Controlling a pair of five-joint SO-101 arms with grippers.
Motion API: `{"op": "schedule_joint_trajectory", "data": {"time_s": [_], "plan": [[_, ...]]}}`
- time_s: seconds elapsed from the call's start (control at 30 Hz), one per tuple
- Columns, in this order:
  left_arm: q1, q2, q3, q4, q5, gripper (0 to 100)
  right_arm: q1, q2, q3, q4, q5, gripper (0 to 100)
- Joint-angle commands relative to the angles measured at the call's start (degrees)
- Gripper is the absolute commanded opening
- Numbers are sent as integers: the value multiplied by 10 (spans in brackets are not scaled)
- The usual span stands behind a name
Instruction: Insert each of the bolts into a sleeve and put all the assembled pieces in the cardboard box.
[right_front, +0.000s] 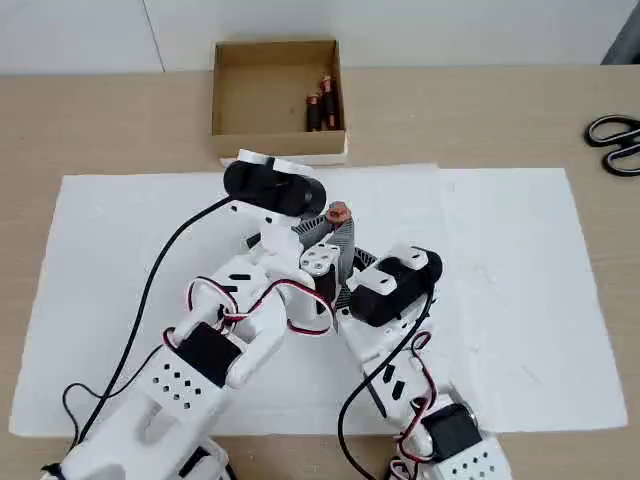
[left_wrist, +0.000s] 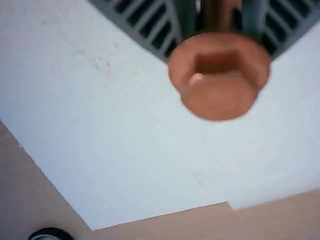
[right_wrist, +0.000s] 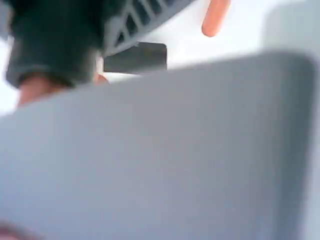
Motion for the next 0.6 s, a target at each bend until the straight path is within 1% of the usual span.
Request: {"op": "schedule_joint_trajectory", "data": {"time_s": [0.0,0.07,0.1,0.3,0.37,0.47,0.57], "plan": [[11,-4,-8,34,-1,100,1,-7,3,-4,-1,3],[17,-4,-11,53,1,164,1,-7,3,-4,-1,3],[17,-4,-11,58,1,174,1,-7,3,-4,-1,3],[31,-4,-17,92,-10,176,1,-7,3,-4,-1,3],[41,-4,-33,128,-46,177,1,-7,3,-4,-1,3],[47,-4,-65,219,-96,177,1,-7,3,-4,-1,3],[30,-4,-109,295,-158,177,1,-7,3,-4,-1,3]]}}
